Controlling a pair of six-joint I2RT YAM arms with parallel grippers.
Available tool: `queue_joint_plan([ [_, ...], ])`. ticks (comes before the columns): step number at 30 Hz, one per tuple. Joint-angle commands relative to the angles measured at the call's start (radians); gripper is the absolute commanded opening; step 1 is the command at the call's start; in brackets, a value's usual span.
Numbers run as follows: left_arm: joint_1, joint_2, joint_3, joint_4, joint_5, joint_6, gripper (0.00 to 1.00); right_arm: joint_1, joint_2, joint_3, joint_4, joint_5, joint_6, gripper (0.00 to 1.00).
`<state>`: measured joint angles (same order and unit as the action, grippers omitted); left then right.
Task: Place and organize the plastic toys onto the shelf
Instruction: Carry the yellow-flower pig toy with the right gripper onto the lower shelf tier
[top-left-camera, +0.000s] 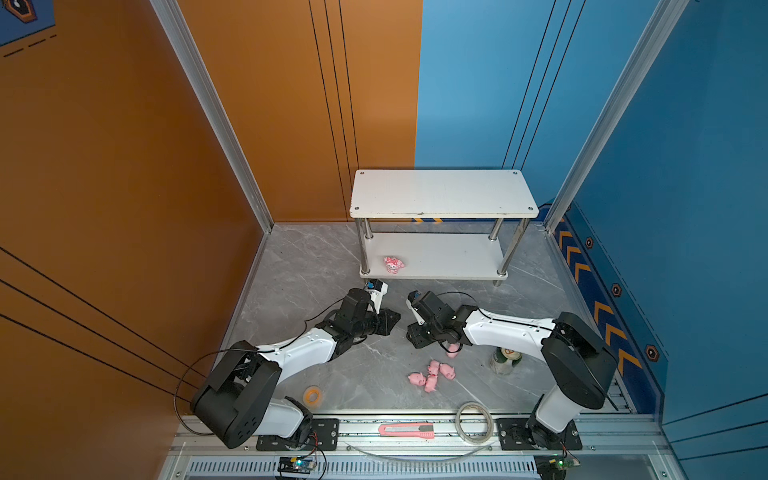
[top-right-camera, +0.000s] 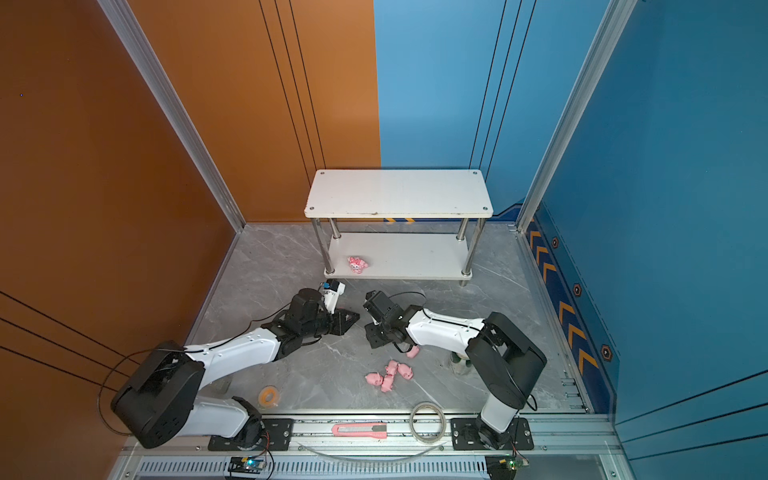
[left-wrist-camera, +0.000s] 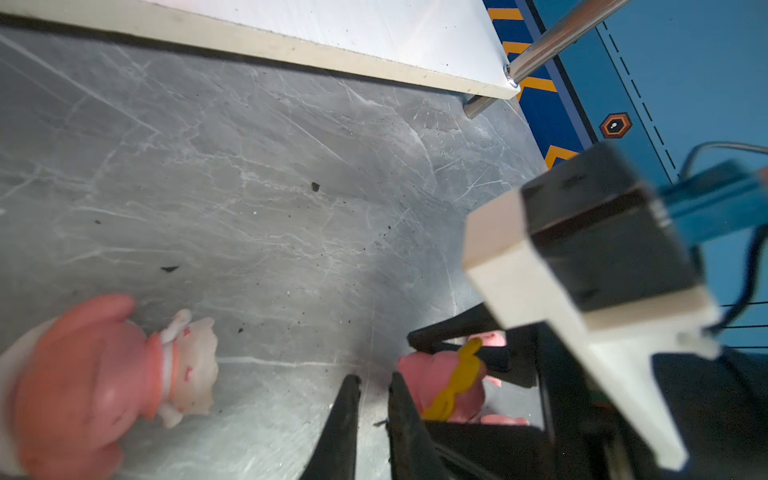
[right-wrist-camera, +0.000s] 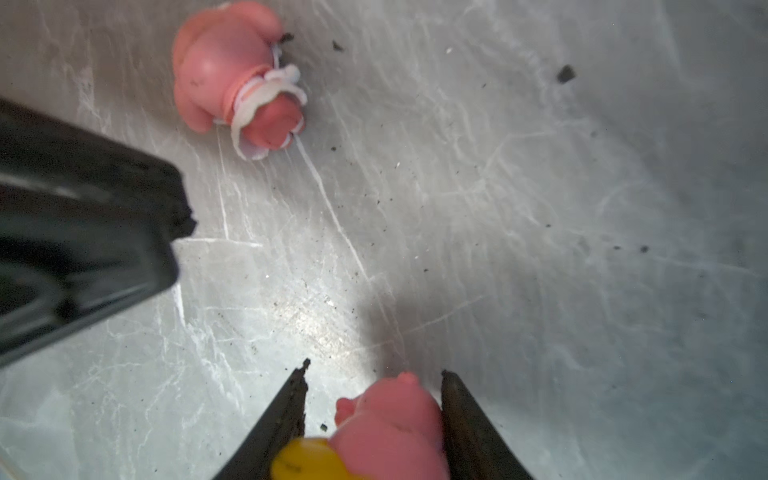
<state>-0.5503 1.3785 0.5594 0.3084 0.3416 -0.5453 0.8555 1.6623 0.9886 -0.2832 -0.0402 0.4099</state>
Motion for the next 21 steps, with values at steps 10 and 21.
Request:
queue_joint_plan([
  [10,0.064,-0.194,-0.063,-0.141,-0.034,0.055,0.18,-0.188,-0.008,0.242,-0.083,0.063,-0.17,0.31],
  [21,0.077,-0.299,-0.075,-0.226,-0.101,0.079,0.19,-0.331,0.236,0.487,-0.066,-0.011,-0.275,0.28],
])
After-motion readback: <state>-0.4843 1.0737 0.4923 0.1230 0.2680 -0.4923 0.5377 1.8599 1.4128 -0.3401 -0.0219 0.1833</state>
